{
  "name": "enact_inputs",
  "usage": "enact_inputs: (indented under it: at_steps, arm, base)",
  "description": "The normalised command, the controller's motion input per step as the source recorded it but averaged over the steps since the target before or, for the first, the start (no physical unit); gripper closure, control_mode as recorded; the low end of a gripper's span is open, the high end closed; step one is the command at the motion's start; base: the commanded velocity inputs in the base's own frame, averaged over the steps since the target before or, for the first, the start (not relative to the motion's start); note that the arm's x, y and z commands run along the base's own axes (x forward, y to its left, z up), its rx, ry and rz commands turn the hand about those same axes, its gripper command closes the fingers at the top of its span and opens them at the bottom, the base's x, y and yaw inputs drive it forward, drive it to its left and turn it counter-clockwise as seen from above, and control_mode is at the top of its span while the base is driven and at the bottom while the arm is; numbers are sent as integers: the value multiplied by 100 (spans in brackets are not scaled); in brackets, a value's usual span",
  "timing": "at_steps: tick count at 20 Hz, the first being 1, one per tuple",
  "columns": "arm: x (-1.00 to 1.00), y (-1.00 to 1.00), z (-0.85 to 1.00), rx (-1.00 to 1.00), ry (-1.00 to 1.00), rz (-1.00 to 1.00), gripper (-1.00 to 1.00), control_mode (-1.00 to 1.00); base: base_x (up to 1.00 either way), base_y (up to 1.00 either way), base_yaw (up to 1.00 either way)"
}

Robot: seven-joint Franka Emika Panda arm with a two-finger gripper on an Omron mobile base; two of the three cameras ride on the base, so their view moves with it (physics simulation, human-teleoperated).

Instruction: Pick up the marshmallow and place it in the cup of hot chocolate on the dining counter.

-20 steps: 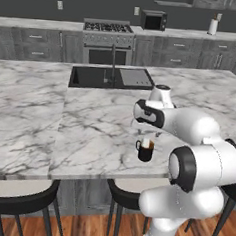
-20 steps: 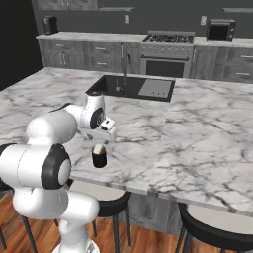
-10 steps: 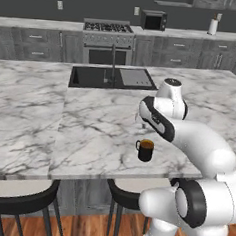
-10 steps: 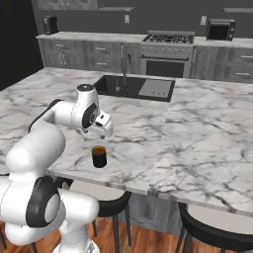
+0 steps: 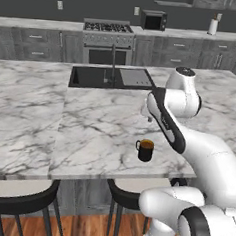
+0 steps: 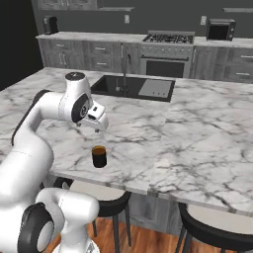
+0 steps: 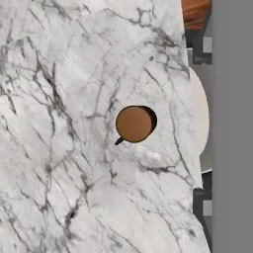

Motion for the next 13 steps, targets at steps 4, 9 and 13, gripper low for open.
enact_inputs:
  at_steps: [4, 9, 13]
  arm:
    - [-75, -2, 59, 0, -4, 0, -100, -100]
    - [-85, -9, 53, 0, -10, 0, -100, -100]
    - [-96, -17, 32, 0, -13, 0, -100, -100]
  base:
    - [0, 0, 0]
    - [0, 0, 0]
    - [0, 0, 0]
